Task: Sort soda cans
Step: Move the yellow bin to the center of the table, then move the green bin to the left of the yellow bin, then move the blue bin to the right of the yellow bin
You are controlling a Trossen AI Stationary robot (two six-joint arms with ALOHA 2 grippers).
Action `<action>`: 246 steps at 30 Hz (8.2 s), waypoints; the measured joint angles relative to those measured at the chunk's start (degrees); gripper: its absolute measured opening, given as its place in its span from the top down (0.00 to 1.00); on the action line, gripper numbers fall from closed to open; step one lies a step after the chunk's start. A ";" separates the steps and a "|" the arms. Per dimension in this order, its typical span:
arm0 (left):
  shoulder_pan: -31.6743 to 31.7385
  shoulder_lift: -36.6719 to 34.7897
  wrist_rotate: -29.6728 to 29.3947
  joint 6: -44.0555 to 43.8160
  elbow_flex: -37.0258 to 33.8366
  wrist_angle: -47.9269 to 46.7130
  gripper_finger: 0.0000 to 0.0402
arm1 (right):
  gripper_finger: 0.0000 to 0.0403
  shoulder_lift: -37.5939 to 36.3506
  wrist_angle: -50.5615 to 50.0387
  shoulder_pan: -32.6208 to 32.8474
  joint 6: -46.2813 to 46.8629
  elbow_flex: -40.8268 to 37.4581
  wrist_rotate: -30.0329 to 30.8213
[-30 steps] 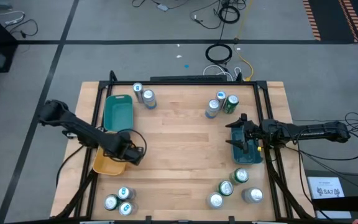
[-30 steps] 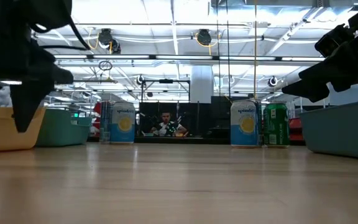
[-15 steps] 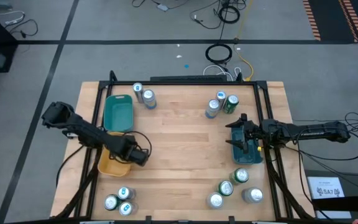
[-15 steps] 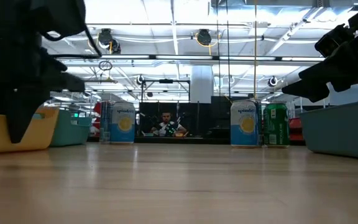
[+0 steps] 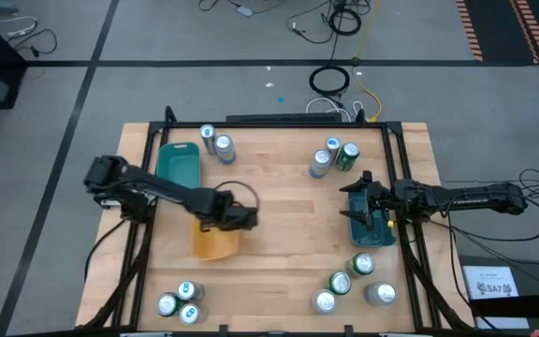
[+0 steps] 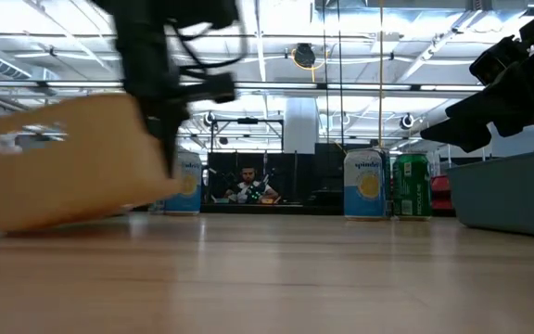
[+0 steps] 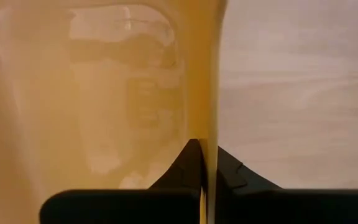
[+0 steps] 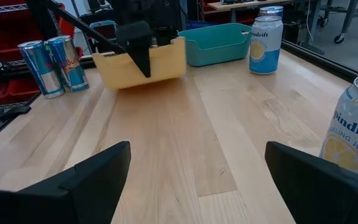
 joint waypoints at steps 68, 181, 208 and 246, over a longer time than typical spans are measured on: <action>11.69 4.22 -21.39 28.31 30.15 -42.11 0.69 | 0.09 0.01 -0.12 0.00 0.01 0.00 -0.04; 2.44 0.28 -0.06 2.12 -1.89 -8.46 0.86 | 0.09 0.00 0.00 0.00 0.02 0.00 -0.02; 1.94 0.04 -6.91 18.11 25.09 -37.44 0.85 | 0.09 0.01 -0.02 -0.01 0.00 0.00 -0.03; -11.45 -7.60 -25.77 66.47 14.83 -2.43 0.85 | 0.13 9.01 -14.76 2.76 14.78 27.14 16.48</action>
